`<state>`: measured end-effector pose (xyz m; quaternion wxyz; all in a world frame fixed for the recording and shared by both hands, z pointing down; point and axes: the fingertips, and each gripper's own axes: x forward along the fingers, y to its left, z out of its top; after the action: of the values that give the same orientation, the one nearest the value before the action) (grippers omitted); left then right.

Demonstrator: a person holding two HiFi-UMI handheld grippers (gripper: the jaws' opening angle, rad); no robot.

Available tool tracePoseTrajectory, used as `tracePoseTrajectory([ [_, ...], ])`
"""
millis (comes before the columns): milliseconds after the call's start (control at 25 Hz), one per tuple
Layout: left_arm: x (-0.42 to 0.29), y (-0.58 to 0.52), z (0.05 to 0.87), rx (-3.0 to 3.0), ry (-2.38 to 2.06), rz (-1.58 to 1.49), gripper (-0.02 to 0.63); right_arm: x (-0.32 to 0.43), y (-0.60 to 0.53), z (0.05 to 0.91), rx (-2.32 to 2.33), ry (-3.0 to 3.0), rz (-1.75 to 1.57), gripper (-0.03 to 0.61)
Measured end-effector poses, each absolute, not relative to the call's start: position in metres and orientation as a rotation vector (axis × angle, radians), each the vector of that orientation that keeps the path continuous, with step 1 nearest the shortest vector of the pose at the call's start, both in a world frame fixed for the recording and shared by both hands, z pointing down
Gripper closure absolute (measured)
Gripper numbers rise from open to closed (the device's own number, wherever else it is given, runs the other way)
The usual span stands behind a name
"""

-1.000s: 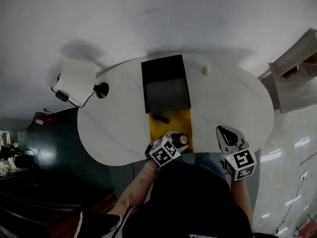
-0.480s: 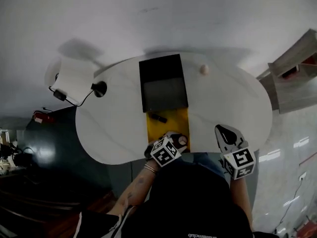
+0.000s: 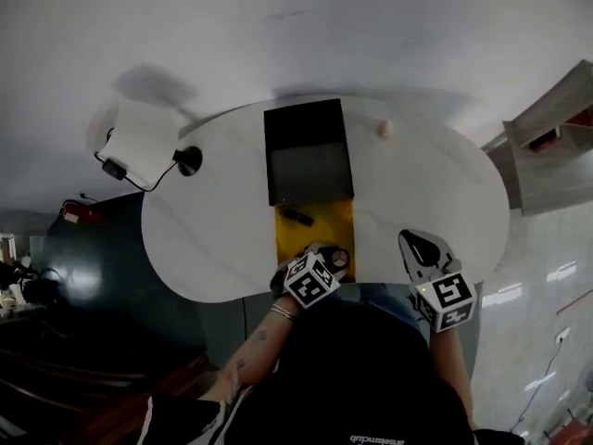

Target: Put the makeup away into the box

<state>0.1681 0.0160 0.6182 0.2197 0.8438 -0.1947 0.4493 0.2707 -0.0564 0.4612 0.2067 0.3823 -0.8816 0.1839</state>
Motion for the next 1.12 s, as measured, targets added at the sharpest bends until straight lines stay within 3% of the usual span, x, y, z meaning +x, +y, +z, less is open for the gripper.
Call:
tracePoseTrajectory([
  [480, 0.164, 0.009, 0.623, 2.356, -0.621, 1.384, 0.385, 0.266, -0.053, 0.462, 1.052, -2.452, 0.508, 0.555],
  [1120, 0.163, 0.006, 0.613, 2.351, -0.662, 1.303, 0.367, 0.266, -0.056, 0.461, 1.067, -2.457, 0.509, 0.555],
])
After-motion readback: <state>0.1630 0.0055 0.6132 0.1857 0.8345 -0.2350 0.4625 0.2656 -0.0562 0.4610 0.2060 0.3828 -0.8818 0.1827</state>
